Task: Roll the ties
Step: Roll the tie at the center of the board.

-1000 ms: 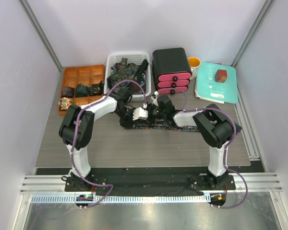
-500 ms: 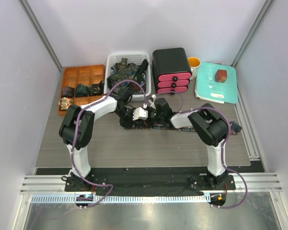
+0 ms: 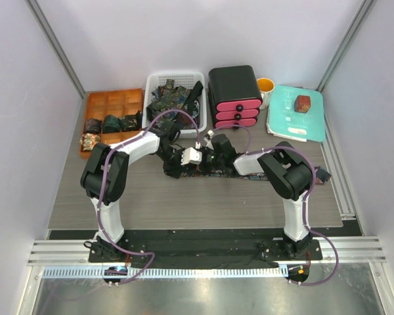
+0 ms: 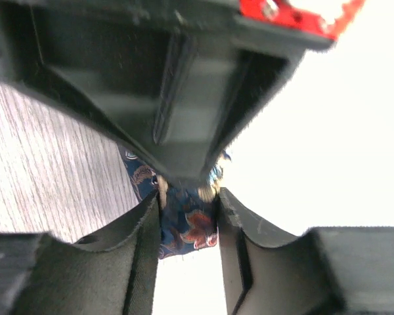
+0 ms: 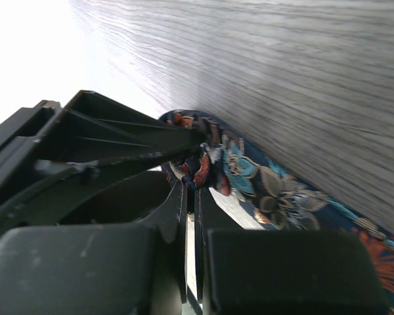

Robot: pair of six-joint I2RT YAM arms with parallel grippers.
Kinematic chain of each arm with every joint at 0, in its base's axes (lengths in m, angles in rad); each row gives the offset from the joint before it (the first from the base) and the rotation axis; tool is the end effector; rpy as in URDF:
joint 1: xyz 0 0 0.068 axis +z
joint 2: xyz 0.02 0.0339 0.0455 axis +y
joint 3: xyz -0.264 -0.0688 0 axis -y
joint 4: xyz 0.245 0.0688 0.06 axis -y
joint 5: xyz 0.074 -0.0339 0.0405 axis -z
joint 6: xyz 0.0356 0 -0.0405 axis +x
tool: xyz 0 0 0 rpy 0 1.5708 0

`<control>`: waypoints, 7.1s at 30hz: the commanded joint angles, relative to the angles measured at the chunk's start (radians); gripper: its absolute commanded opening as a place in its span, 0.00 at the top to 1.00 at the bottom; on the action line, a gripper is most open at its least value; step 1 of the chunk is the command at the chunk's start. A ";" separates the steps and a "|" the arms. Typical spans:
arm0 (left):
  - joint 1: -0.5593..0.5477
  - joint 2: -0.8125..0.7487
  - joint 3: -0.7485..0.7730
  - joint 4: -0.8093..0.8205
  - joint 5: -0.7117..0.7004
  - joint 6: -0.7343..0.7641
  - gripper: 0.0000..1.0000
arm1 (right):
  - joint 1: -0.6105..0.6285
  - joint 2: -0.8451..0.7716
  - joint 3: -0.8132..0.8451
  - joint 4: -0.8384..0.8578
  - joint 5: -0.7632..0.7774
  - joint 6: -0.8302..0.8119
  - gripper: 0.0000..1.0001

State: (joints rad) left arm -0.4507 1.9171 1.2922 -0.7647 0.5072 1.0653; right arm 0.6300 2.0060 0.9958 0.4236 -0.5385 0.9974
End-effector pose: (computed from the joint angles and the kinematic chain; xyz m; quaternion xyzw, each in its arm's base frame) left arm 0.3186 -0.1734 0.1638 0.6792 0.6845 -0.2117 0.1591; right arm 0.3120 0.2501 0.1194 0.0316 0.8583 0.4921 0.1424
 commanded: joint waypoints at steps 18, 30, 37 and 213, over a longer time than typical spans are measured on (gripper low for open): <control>0.115 -0.027 0.032 -0.104 0.105 0.070 0.33 | -0.072 0.037 0.041 -0.151 0.032 -0.140 0.99; 0.040 -0.006 0.018 0.068 0.096 -0.054 0.25 | -0.076 0.054 0.053 -0.148 0.032 -0.140 0.99; 0.001 0.022 0.018 0.133 0.010 -0.085 0.24 | -0.075 0.050 0.060 -0.134 0.026 -0.131 0.99; -0.160 0.350 0.475 -0.317 -0.102 -0.010 0.61 | -0.174 -0.032 -0.056 0.104 -0.110 0.026 0.62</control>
State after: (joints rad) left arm -0.6067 2.2066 1.7802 -1.0119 0.4450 1.0340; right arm 0.4446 1.9675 0.9161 0.4263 -0.6373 0.9989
